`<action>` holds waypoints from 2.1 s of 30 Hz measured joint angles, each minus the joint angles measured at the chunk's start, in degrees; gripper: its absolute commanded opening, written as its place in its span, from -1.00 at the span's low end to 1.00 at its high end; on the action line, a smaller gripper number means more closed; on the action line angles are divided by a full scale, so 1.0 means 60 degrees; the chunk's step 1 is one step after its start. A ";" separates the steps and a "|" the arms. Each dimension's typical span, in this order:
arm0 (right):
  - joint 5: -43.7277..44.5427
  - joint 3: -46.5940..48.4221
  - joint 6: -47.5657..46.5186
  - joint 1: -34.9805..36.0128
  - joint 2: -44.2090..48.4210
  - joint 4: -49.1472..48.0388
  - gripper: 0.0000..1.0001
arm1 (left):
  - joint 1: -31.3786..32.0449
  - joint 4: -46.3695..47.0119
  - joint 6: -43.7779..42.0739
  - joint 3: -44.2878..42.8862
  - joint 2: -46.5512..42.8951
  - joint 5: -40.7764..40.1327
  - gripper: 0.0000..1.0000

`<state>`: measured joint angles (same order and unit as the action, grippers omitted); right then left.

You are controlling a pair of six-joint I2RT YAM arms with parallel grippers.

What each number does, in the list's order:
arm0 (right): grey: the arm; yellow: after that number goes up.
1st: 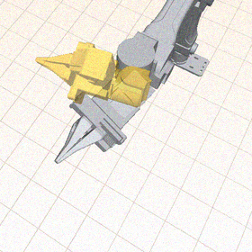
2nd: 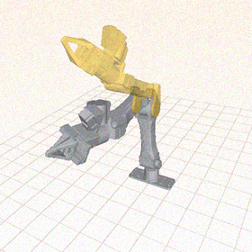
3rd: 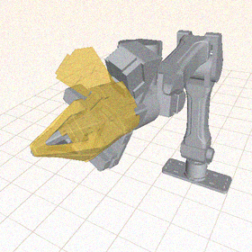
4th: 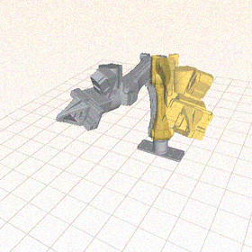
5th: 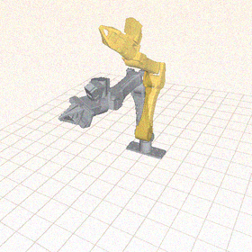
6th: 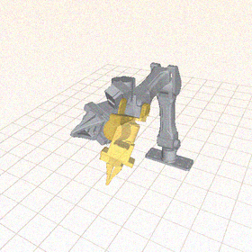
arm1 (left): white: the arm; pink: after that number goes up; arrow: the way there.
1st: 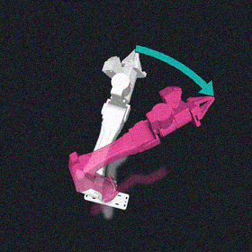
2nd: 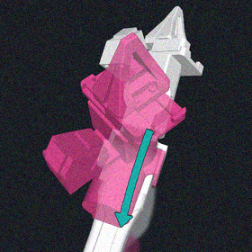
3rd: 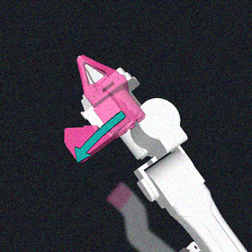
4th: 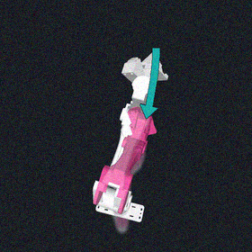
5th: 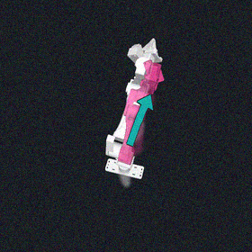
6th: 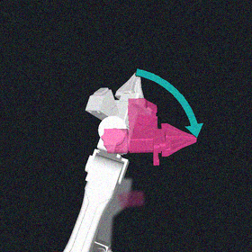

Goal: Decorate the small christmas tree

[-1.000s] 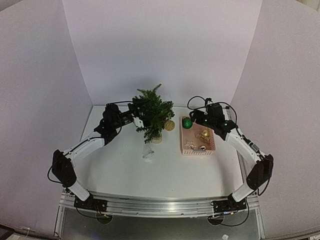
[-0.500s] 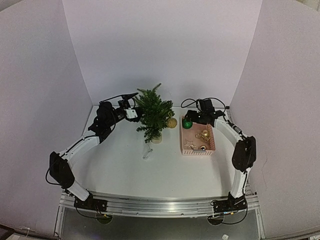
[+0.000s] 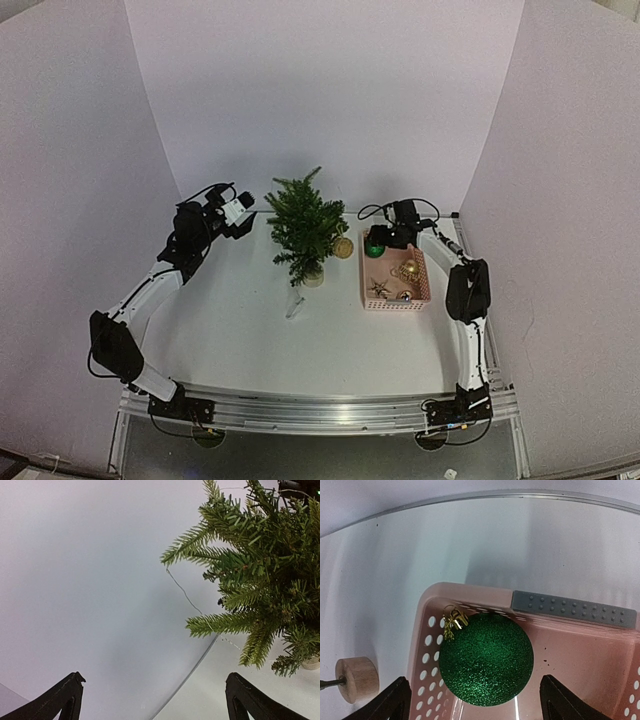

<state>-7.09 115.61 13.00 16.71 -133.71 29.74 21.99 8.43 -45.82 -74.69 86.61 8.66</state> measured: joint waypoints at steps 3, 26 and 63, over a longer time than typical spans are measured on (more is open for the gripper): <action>0.0003 0.0000 -0.0075 -0.0003 -0.0085 0.0046 0.64 | -0.0017 -0.0133 0.0207 0.0218 -0.0066 -0.0182 0.99; -0.0080 0.0675 -0.0287 -0.0011 -0.1287 0.0083 0.72 | -0.0079 -0.0412 0.0466 0.0324 0.0153 -0.0286 0.99; -0.1987 -0.3471 -0.1514 0.0036 0.5455 0.0572 0.00 | -0.0064 -0.1521 0.0718 -0.0017 -0.0066 0.1095 0.83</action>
<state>-19.02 94.79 3.91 16.92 -100.98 33.17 21.61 -0.70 -41.51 -74.80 86.21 15.22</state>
